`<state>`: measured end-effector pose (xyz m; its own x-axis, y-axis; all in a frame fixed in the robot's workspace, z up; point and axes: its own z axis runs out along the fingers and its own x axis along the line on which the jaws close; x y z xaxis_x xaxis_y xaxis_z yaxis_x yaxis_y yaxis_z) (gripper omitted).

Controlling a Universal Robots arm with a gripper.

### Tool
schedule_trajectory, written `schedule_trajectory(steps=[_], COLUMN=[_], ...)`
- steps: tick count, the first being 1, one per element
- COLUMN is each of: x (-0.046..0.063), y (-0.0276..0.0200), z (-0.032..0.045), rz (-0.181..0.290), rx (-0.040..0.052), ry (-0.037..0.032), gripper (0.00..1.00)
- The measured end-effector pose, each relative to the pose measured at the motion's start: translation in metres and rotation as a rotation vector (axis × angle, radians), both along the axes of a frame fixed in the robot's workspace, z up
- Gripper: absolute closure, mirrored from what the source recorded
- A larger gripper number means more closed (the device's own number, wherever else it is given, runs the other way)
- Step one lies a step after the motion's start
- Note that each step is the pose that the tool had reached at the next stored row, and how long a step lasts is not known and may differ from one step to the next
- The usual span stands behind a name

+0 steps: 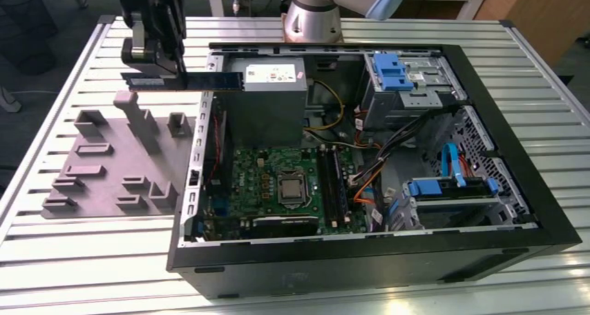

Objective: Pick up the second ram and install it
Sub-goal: 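Pick up the second ram and move it above second insertion slot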

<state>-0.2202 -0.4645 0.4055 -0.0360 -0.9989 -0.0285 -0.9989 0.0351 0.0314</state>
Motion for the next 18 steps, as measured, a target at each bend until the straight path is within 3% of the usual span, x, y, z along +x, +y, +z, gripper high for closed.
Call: schedule_trajectory(steps=[18], x=[0.018], y=[0.0000], z=[0.0000], rz=[0.000], rx=[0.0000], ry=[0.0000], gripper=[0.86])
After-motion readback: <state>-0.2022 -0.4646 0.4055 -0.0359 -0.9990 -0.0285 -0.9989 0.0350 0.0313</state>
